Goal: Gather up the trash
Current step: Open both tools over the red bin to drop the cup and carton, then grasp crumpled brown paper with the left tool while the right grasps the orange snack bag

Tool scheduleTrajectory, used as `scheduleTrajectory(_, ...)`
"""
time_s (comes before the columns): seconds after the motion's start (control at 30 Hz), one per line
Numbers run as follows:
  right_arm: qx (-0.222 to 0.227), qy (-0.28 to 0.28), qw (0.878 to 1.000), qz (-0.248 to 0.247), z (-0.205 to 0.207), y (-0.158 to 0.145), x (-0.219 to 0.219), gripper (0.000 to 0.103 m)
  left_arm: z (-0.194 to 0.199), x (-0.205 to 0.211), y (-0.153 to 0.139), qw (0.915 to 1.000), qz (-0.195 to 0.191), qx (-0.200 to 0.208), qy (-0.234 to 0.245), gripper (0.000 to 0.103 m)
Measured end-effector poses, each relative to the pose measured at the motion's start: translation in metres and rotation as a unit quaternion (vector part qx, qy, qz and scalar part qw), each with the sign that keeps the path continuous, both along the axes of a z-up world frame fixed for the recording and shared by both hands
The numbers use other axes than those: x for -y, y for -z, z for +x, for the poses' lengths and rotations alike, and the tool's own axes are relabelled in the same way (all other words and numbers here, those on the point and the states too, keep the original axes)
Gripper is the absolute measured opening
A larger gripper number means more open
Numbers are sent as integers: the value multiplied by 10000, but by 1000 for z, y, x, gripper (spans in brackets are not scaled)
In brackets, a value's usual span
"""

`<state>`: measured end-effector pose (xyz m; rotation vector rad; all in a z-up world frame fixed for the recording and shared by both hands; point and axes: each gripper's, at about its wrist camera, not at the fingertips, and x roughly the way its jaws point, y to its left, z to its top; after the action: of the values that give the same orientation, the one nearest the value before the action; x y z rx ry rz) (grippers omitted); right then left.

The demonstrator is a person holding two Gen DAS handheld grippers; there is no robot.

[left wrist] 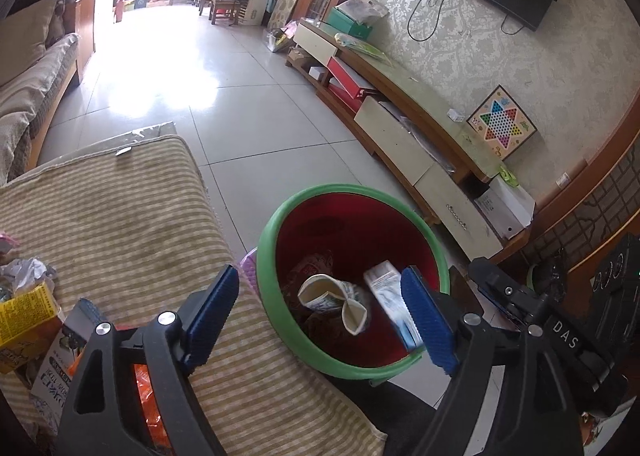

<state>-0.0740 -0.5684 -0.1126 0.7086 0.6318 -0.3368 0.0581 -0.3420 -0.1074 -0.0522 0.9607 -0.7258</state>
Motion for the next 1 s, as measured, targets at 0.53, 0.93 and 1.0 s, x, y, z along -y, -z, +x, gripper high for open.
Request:
scheduleTrajectory(0.53, -317, -786, 9961, -234, 19, -6, -68, 68, -41, -156, -6, 9908, 588, 529, -1100, 83)
scheduleTrajectory(0.93, -714, -1901, 9788, -268, 45, 8, -153, 71, -57, -305, 54, 9688, 1457, -60, -2006, 87)
scheduleTrajectory(1.0, -767, -2042, 9754, -308, 50, 9, -166, 71, -57, -315, 65, 9695, 1394, -236, -2001, 87)
